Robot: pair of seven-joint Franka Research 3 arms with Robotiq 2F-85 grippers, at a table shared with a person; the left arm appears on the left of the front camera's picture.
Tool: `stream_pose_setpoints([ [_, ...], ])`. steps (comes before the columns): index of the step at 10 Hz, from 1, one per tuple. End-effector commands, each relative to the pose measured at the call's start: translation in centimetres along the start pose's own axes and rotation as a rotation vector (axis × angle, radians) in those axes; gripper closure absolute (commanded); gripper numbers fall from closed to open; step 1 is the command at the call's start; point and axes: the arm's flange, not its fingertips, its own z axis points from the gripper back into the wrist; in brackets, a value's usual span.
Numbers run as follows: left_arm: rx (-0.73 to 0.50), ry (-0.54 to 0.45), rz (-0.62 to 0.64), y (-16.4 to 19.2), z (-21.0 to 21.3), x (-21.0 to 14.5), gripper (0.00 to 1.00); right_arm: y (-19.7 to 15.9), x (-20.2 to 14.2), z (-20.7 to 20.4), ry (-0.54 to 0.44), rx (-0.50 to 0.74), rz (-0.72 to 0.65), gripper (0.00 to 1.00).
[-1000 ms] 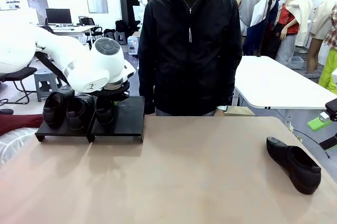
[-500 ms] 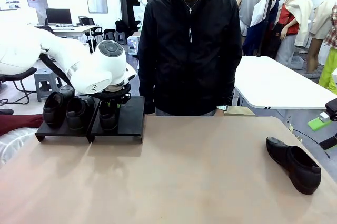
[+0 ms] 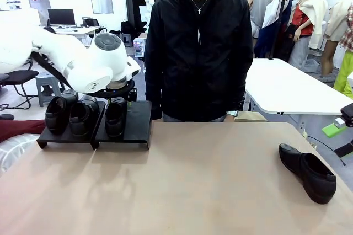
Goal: Organize the shoes by placing them on the stand.
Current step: Place the Shoe from the middle of the table onto the Shoes Stand.
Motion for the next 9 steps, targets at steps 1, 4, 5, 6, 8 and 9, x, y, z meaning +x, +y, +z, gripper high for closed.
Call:
stream_pose_setpoints([
  [1,-0.212,0.15,-0.207,2.8,5.3,-2.9,0.0,-0.2,0.0,0.3,0.003,0.002,0.028,0.0],
  [4,-0.54,0.248,-0.427,6.4,12.0,-6.8,0.0,-0.2,0.0,0.3,0.003,0.002,0.028,0.0],
  [5,-0.632,0.287,-0.492,8.1,13.2,-7.1,0.0,-0.2,0.0,0.3,0.003,0.002,0.028,0.0],
  [6,-0.72,0.312,-0.514,10.2,13.9,-6.9,0.0,-0.2,0.0,0.3,0.003,0.002,0.028,0.0],
  [8,-0.892,0.367,-0.481,16.9,13.8,-6.9,0.0,-0.2,0.0,0.3,0.003,0.002,0.028,0.0],
  [9,-0.938,0.359,-0.388,20.8,13.4,-8.6,0.0,-0.2,0.0,0.3,0.003,0.002,0.028,0.0],
])
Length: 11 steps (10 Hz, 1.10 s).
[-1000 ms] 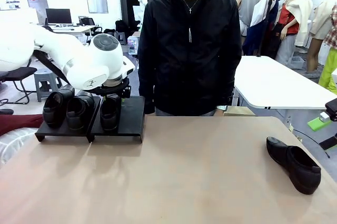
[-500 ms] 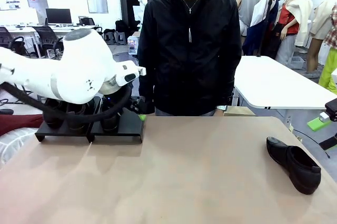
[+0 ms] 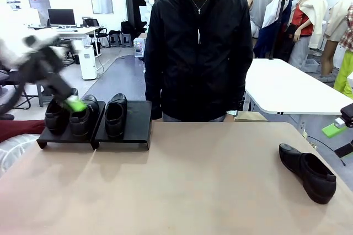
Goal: Organize the shoes by placing them on the stand.
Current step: Place the Shoe from the middle of the table onto the Shoes Stand.
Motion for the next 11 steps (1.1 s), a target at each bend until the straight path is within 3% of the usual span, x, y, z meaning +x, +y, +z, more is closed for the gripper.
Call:
stream_pose_setpoints([
  [1,-0.061,-0.082,0.187,3.9,0.5,-3.1,0.0,-0.1,0.0,0.3,0.003,0.002,0.03,0.0],
  [3,-0.087,-0.25,0.302,2.9,-2.5,-10.1,0.0,-0.1,0.0,0.3,0.003,0.002,0.03,0.0],
  [5,-0.05,-0.353,0.316,1.3,-5.3,-12.8,0.0,-0.1,0.0,0.3,0.003,0.002,0.03,0.0],
  [6,-0.03,-0.377,0.323,1.3,-5.9,-12.2,0.0,-0.1,0.0,0.3,0.003,0.002,0.03,0.0],
  [7,-0.086,-0.259,0.353,4.3,-3.4,-12.8,0.0,-0.1,0.0,0.3,0.003,0.002,0.03,0.0],
  [11,-0.086,-0.259,0.353,4.3,-3.4,-12.8,0.0,-0.1,0.0,0.3,0.003,0.002,0.03,0.0],
])
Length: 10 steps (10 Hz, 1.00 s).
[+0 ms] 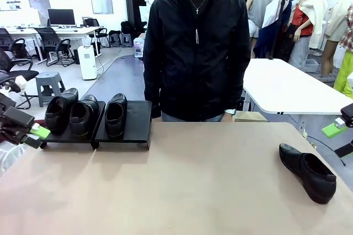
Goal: Organize the shoes by placing them on the stand.
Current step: Place the Shoe from the middle of the table onto the Shoes Stand, then pick up one Shoe and place it in the middle of the table.
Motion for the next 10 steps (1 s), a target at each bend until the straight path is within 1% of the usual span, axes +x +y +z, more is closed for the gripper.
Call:
stream_pose_setpoints([
  [1,-0.007,0.012,-0.006,0.3,0.5,-0.1,0.0,-0.1,0.0,0.3,0.002,0.002,0.029,0.0],
  [8,-0.007,0.012,-0.006,0.3,0.5,-0.1,0.0,-0.1,0.0,0.3,0.002,0.002,0.029,0.0],
  [9,-0.007,0.012,-0.006,0.3,0.5,-0.1,0.0,0.0,0.0,0.0,0.0,0.0,0.0,0.0],
  [10,-0.007,0.012,-0.006,0.3,0.5,-0.1,0.0,2.5,3.2,-3.7,0.06,-0.192,0.05,0.0],
])
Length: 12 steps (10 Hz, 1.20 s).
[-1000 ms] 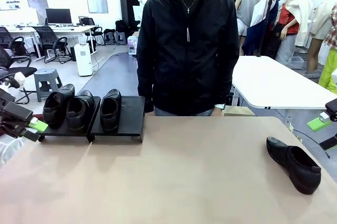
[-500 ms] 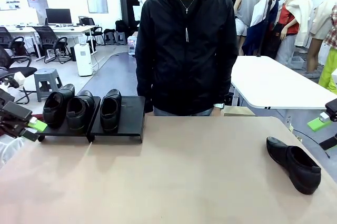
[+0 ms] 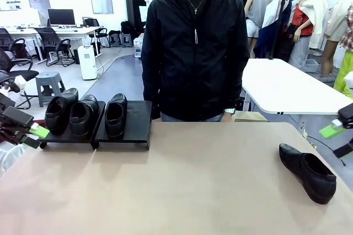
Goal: Organize the shoes by placing them on the stand.
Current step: Pick up one Shoe and place it in the middle of the table.
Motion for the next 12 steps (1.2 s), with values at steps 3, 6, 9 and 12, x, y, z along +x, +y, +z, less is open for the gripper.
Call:
stream_pose_setpoints([
  [3,-0.003,0.009,-0.01,0.2,0.4,-0.1,0.0,0.8,11.0,-11.8,0.104,-0.799,-0.031,0.0],
  [6,-0.003,0.009,-0.01,0.2,0.4,-0.1,0.0,-2.8,13.3,-12.3,0.019,-0.791,0.074,0.0],
  [9,-0.003,0.009,-0.01,0.2,0.4,-0.1,0.0,-5.6,13.1,-10.0,0.069,-0.616,0.036,0.0],
  [12,-0.003,0.009,-0.01,0.2,0.4,-0.1,0.0,-6.4,13.0,-10.3,0.049,-0.708,0.043,0.0],
])
